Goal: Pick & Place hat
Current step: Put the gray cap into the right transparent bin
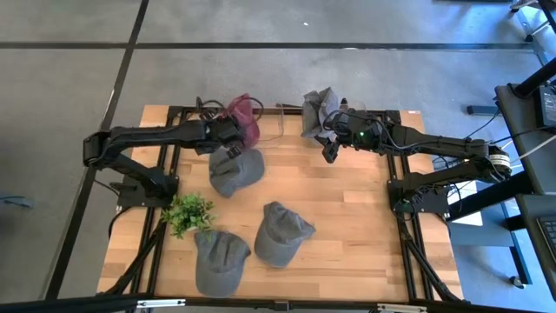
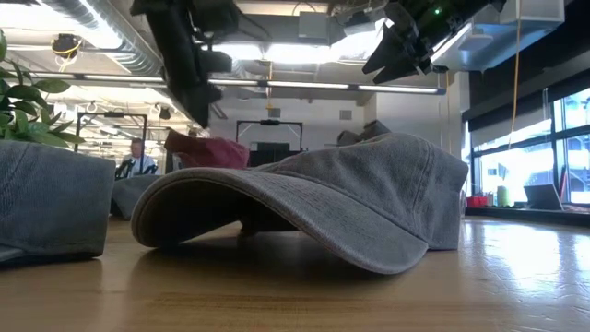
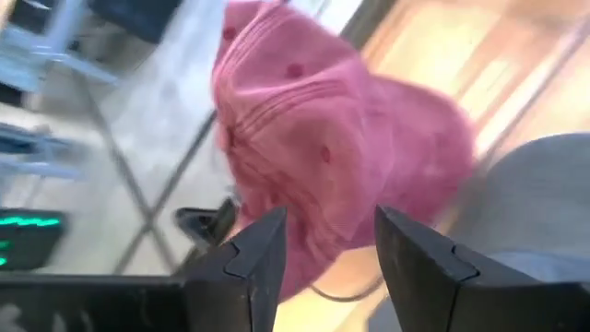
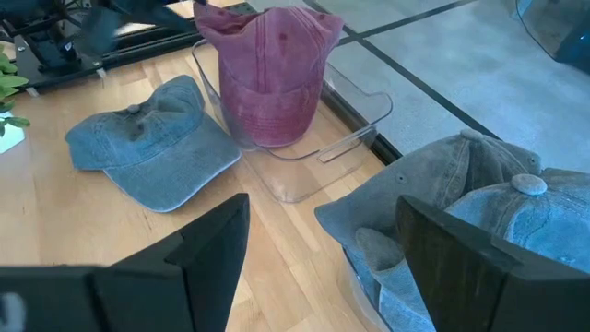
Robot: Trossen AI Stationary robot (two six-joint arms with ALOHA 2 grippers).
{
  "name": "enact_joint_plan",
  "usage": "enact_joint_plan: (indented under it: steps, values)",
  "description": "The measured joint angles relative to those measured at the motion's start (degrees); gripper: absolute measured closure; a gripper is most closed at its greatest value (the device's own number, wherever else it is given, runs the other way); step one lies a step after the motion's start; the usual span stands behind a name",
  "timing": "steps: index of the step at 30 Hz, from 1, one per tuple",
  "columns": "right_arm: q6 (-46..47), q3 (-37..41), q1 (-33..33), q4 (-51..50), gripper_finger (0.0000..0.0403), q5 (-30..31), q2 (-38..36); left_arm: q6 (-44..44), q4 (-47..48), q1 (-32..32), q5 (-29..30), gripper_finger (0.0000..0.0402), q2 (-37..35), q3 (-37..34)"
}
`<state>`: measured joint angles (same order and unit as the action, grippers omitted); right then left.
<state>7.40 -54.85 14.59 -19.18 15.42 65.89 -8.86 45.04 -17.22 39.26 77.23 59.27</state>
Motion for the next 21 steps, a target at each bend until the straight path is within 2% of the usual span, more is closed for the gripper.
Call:
enact_joint_plan:
  steps: [6, 9, 14, 21]
  values:
    - [0.02, 0.0, 0.0, 0.0, 0.013, 0.0, 0.0, -1.11, 0.15, 0.15, -22.62, 0.0244, -5.74, 0.04]
    - [0.02, 0.0, 0.0, 0.0, 0.013, 0.0, 0.0, -2.62, 0.28, 1.17, -28.63, 0.0244, -8.38, -1.36]
    - [-0.07, 0.0, 0.0, 0.0, 0.013, 0.0, 0.0, -6.86, -0.28, 4.4, -27.98, 0.0244, -14.36, -10.9]
    - [-0.89, 0.0, 0.24, 0.01, 0.013, 0.01, 0.03, -8.13, -8.38, 7.4, -24.95, 0.0244, -19.66, -24.99]
